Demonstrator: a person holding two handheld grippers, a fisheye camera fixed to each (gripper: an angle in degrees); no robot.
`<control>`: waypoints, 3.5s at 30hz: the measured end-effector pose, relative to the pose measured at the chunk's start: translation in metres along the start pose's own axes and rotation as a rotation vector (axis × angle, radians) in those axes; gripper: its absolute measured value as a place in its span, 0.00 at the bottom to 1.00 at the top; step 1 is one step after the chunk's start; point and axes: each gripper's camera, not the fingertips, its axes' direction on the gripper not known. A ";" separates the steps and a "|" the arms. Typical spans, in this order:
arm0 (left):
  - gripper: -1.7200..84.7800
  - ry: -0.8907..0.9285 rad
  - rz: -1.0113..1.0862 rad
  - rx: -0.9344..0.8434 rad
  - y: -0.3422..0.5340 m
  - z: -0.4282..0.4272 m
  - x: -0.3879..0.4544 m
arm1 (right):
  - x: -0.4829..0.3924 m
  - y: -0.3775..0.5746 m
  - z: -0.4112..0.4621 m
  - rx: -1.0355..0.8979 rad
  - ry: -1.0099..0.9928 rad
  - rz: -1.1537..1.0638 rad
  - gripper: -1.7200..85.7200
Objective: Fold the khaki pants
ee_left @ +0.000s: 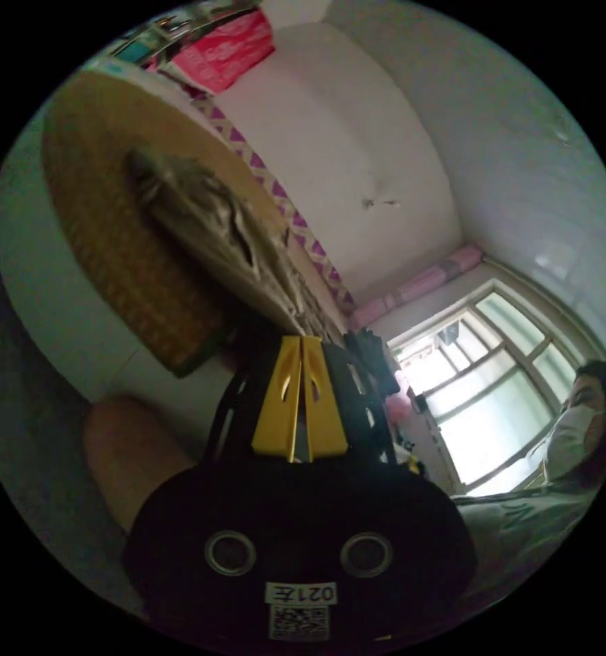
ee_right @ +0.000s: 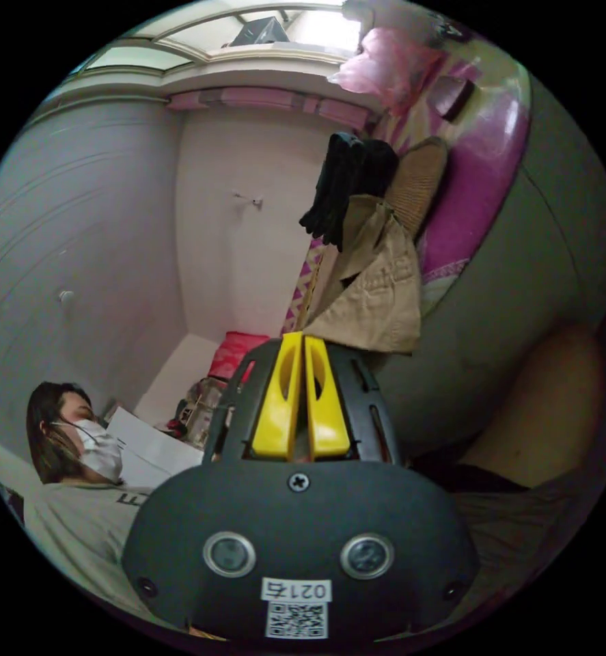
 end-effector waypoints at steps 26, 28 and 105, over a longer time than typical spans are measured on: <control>0.01 -0.314 0.425 -0.497 -0.210 0.454 0.078 | 0.047 -0.298 0.410 -0.398 0.413 -0.181 0.08; 0.01 -0.269 0.455 -0.444 -0.207 0.440 0.085 | 0.040 -0.288 0.397 -0.394 0.367 -0.211 0.08; 0.01 -0.028 0.377 -0.316 -0.069 0.065 0.004 | 0.014 0.315 0.777 -0.873 0.574 -1.020 0.05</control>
